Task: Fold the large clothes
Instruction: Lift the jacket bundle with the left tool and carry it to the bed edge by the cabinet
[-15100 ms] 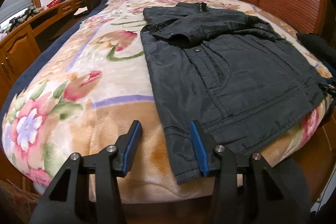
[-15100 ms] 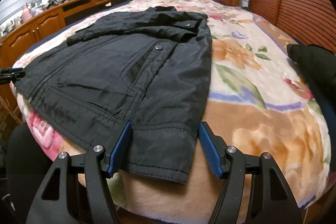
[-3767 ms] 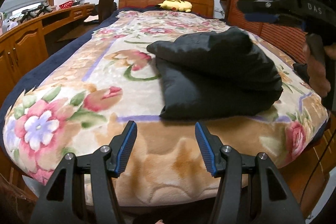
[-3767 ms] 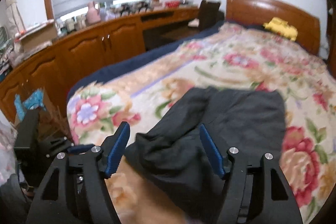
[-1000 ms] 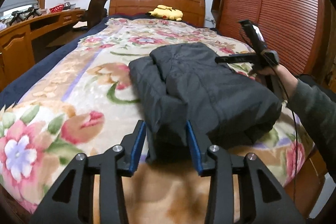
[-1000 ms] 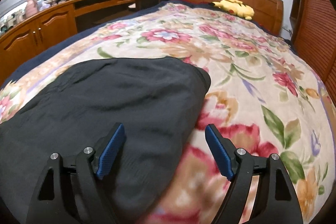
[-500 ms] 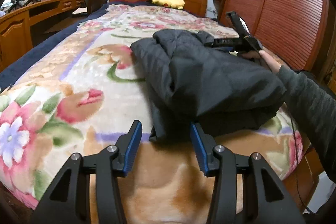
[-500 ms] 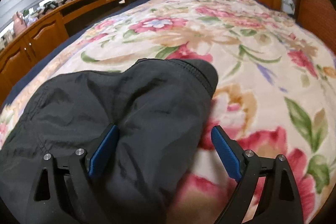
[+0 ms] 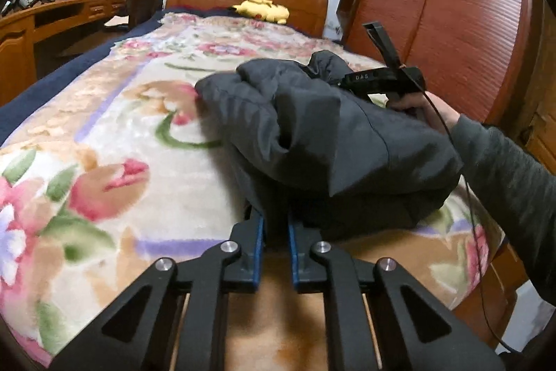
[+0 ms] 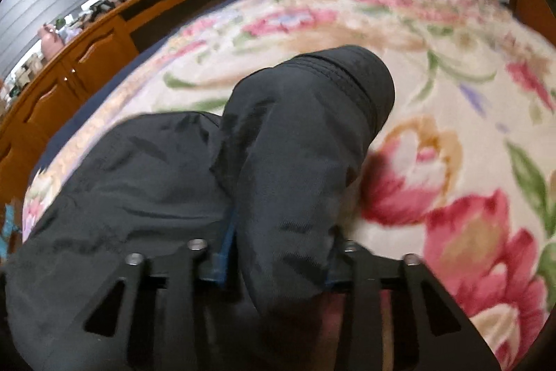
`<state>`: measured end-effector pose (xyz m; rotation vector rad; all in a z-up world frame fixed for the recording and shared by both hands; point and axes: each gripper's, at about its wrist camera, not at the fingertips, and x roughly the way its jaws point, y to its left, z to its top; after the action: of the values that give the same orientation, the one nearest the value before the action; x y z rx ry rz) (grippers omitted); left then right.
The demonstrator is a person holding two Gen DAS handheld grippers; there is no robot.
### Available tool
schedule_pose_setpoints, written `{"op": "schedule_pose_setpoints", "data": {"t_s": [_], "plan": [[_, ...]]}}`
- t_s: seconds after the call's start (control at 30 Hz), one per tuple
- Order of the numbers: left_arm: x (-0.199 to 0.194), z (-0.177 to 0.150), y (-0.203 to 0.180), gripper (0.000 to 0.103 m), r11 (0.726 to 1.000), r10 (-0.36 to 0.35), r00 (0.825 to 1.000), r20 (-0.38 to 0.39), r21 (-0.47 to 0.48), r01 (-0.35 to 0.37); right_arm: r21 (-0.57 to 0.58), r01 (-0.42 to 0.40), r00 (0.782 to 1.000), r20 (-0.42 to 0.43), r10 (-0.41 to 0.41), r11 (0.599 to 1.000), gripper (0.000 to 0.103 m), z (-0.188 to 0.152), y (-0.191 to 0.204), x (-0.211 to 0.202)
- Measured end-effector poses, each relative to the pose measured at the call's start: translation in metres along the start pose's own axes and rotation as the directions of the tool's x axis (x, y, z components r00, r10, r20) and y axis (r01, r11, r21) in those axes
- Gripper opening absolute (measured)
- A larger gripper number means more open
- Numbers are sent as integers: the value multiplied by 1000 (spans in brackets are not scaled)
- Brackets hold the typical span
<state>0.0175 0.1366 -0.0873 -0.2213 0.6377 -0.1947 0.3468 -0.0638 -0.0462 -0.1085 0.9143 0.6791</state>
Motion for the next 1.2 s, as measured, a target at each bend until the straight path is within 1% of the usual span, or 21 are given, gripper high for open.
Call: {"op": "schedule_pose_setpoints", "data": {"t_s": [0.07,0.17,0.27,0.4,0.5,0.57,0.63,0.7,0.8,0.87,0.97,1.03,1.07,1.1,1.13,1.2], "plan": [[-8,2,3,7,1000,17,999,31,2,-17,-43,22,999,44,-20,999,27,1,16,-15],[-24,9,20,6,999,36,996,79,-25,-35,-85,49,997,71,-43,995,25,6,38,-26],[-42,16,41,5,997,75,990,118,-33,-71,-133,52,995,95,-39,990,24,12,71,-33],[-71,19,82,4,989,142,977,158,-58,-134,-198,32,995,103,-12,980,23,27,123,-23],[-93,19,121,4,978,205,963,176,-75,-195,-245,16,995,101,9,969,23,39,170,-3],[-108,19,147,4,969,247,950,193,-83,-235,-275,11,995,99,17,961,22,47,204,14],[-119,20,169,4,957,287,937,200,-93,-274,-291,5,995,92,23,957,22,54,229,28],[-128,20,194,4,941,338,920,198,-105,-323,-316,-4,995,91,34,949,22,64,261,43],[-140,19,228,4,915,401,896,191,-124,-384,-362,-12,992,111,56,932,21,76,311,56],[-153,18,250,4,895,443,875,197,-148,-420,-392,-19,989,125,74,920,21,84,343,64],[-170,20,281,4,859,510,836,202,-180,-480,-416,-37,984,141,105,909,20,96,383,75],[-178,20,302,4,831,553,811,192,-197,-520,-429,-52,980,151,128,902,20,100,404,82],[-182,14,311,4,816,573,798,188,-216,-536,-437,-52,978,159,133,898,20,102,417,88],[-183,10,317,4,805,589,788,178,-218,-552,-438,-48,977,165,132,898,20,102,422,92],[-184,4,322,4,797,599,783,169,-215,-564,-437,-46,977,168,131,899,21,102,429,97],[-184,-10,332,4,788,608,780,147,-232,-571,-434,-50,979,156,130,900,21,101,441,110]]}}
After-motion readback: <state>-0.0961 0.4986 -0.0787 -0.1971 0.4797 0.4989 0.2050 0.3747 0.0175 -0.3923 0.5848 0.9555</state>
